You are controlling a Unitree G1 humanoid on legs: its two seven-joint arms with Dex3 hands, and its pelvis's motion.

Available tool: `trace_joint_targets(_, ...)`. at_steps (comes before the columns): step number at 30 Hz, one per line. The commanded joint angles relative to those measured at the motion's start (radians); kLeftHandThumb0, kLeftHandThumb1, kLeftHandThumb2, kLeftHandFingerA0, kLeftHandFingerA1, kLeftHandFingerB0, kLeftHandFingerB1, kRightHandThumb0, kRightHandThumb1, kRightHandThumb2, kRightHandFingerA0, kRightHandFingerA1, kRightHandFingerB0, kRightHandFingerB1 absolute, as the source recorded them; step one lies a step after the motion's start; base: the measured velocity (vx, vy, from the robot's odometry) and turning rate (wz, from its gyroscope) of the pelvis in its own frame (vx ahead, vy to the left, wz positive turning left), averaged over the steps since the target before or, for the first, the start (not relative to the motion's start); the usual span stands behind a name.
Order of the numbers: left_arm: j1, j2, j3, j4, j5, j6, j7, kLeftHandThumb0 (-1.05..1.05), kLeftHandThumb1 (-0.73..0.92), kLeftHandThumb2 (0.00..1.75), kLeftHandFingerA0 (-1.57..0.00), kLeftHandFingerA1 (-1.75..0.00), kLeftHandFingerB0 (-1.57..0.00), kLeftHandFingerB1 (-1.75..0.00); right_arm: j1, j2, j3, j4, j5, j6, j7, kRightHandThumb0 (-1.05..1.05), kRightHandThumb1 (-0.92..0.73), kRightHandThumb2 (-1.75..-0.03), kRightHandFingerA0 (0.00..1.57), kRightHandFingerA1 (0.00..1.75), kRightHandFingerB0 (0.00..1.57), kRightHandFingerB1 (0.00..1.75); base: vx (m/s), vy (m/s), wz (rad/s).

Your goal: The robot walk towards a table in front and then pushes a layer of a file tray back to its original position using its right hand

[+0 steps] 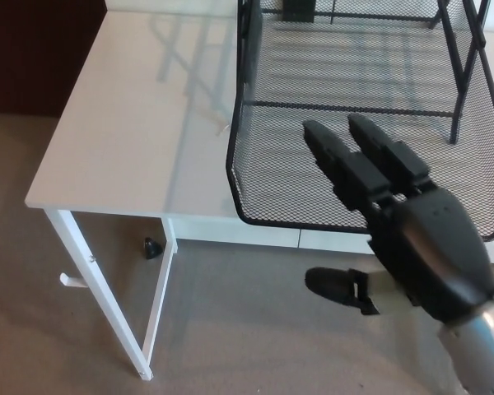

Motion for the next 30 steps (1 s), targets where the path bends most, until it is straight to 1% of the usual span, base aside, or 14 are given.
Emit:
trace_joint_targets(1, 0.011, 0.025, 0.008, -0.031, 0.012, 0.009, -0.001, -0.14, 0.63, 0.58, -0.53, -0.46, -0.36, -0.38, -0.153, -0.032, 0.062, 0.189, -0.307, 0.212, -0.174, -0.70, -0.42, -0.76, 0.00, 0.00, 0.00, 0.00, 0.00, 0.000, 0.00)
trace_joint_targets(5, 0.009, 0.026, 0.005, -0.052, 0.023, 0.036, 0.009, -0.15, 0.63, 0.58, -0.53, -0.45, -0.37, -0.38, -0.197, -0.040, 0.081, 0.225, -0.321, 0.245, -0.178, -0.69, -0.42, -0.75, 0.00, 0.00, 0.00, 0.00, 0.00, 0.000, 0.00)
trace_joint_targets(8, 0.014, 0.031, -0.003, -0.063, 0.048, 0.033, 0.025, -0.14, 0.63, 0.58, -0.54, -0.44, -0.37, -0.37, -0.235, -0.048, 0.095, 0.276, -0.317, 0.266, -0.205, -0.65, -0.41, -0.75, 0.00, 0.00, 0.02, 0.07, 0.00, 0.000, 0.00)
trace_joint_targets(9, 0.015, 0.032, -0.004, -0.069, 0.047, 0.040, 0.023, -0.14, 0.63, 0.58, -0.54, -0.44, -0.37, -0.37, -0.242, -0.049, 0.099, 0.288, -0.317, 0.271, -0.216, -0.65, -0.41, -0.75, 0.00, 0.00, 0.02, 0.07, 0.00, 0.000, 0.00)
trace_joint_targets(10, 0.015, 0.031, -0.004, -0.074, 0.047, 0.047, 0.022, -0.14, 0.63, 0.58, -0.54, -0.44, -0.37, -0.37, -0.255, -0.052, 0.106, 0.307, -0.321, 0.284, -0.217, -0.67, -0.41, -0.75, 0.00, 0.00, 0.00, 0.03, 0.00, 0.000, 0.00)
trace_joint_targets(14, 0.014, 0.023, 0.005, -0.076, 0.031, 0.049, 0.013, -0.13, 0.63, 0.58, -0.53, -0.44, -0.37, -0.37, -0.284, -0.063, 0.128, 0.348, -0.313, 0.315, -0.233, -0.66, -0.41, -0.74, 0.00, 0.00, 0.00, 0.02, 0.00, 0.000, 0.00)
trace_joint_targets(17, 0.012, 0.030, -0.003, -0.084, 0.055, 0.052, 0.021, -0.14, 0.63, 0.58, -0.52, -0.43, -0.37, -0.37, -0.305, -0.071, 0.145, 0.357, -0.307, 0.339, -0.226, -0.66, -0.41, -0.73, 0.00, 0.00, 0.00, 0.01, 0.00, 0.000, 0.00)
trace_joint_targets(22, 0.015, 0.024, 0.004, -0.101, 0.040, 0.059, 0.012, -0.12, 0.62, 0.58, -0.53, -0.44, -0.37, -0.38, -0.345, -0.077, 0.169, 0.361, -0.306, 0.378, -0.204, -0.68, -0.42, -0.73, 0.00, 0.00, 0.00, 0.01, 0.00, 0.000, 0.00)
trace_joint_targets(24, 0.016, 0.030, 0.001, -0.098, 0.046, 0.044, 0.007, -0.13, 0.63, 0.58, -0.52, -0.45, -0.36, -0.38, -0.356, -0.082, 0.181, 0.368, -0.308, 0.392, -0.202, -0.69, -0.42, -0.74, 0.00, 0.00, 0.00, 0.01, 0.00, 0.000, 0.00)
trace_joint_targets(29, 0.019, 0.021, 0.001, -0.109, 0.056, 0.072, 0.026, -0.13, 0.62, 0.57, -0.55, -0.44, -0.39, -0.38, -0.387, -0.089, 0.206, 0.397, -0.311, 0.425, -0.199, -0.70, -0.43, -0.76, 0.00, 0.00, 0.00, 0.02, 0.00, 0.000, 0.00)
trace_joint_targets(30, 0.018, 0.024, -0.001, -0.100, 0.056, 0.056, 0.020, -0.12, 0.63, 0.58, -0.53, -0.44, -0.37, -0.38, -0.402, -0.089, 0.208, 0.417, -0.305, 0.426, -0.201, -0.68, -0.42, -0.75, 0.00, 0.00, 0.00, 0.03, 0.00, 0.000, 0.00)
